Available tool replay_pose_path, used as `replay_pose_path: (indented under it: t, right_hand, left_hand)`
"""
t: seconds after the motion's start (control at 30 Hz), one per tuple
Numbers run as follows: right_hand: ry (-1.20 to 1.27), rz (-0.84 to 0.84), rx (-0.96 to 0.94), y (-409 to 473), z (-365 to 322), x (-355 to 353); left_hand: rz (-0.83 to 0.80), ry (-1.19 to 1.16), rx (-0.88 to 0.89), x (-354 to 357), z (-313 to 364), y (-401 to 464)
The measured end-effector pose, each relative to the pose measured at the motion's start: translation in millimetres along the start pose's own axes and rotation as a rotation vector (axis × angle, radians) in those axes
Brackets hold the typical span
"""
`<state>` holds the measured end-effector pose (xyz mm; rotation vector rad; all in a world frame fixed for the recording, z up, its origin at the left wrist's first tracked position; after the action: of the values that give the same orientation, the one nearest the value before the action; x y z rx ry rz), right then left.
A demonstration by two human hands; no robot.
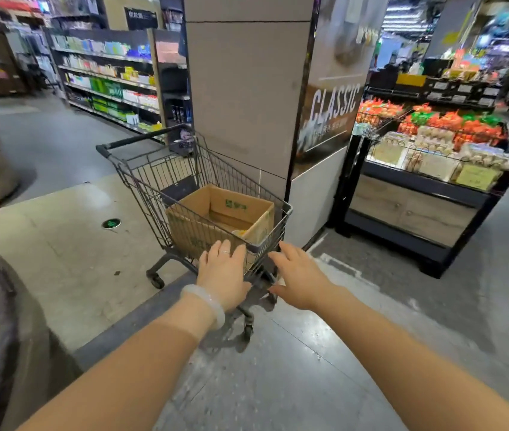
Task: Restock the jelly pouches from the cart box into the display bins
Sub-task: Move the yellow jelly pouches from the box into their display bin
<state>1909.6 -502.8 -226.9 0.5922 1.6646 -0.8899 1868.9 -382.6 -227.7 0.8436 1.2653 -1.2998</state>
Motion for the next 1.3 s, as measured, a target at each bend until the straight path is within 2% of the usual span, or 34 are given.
replay_pose_path:
  t: [0.23, 0.53, 0.73, 0.93, 1.1, 1.3]
  right_hand:
    - [0.024, -0.003, -0.038, 138, 75, -23]
    - [-0.027, -0.017, -0.163, 334, 154, -82]
    - [-0.013, -0.186, -0.29, 441, 132, -62]
    - [-0.05, -0.278, -0.374, 534, 116, -58]
    - [-0.023, -0.29, -0.399, 612, 104, -75]
    - [-0.044, -0.44, -0.464, 695, 87, -31]
  left_hand:
    - [0.012, 0.016, -0.021, -5, 6, 150]
    - [0.006, -0.113, -0.28, -26, -44, 322]
    - [-0.028, -0.157, -0.455, -22, -101, 388]
    - [-0.019, -0.219, -0.538, -23, -145, 464]
    - [-0.035, -0.339, -0.592, -15, -172, 517]
    - [-0.167, -0.606, -0.688, 40, -203, 567]
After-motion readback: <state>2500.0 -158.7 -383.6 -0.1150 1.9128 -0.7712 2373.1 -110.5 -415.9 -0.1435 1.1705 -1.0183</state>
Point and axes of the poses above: each hand's wrist, its own y-axis towards the middle knuckle, its own x-axis out of the palm, z = x × y, the point moved 7 cm from there along y, towards the middle knuckle, and after that the axes turned 10 degrees about -z, right-handed, at the moved point
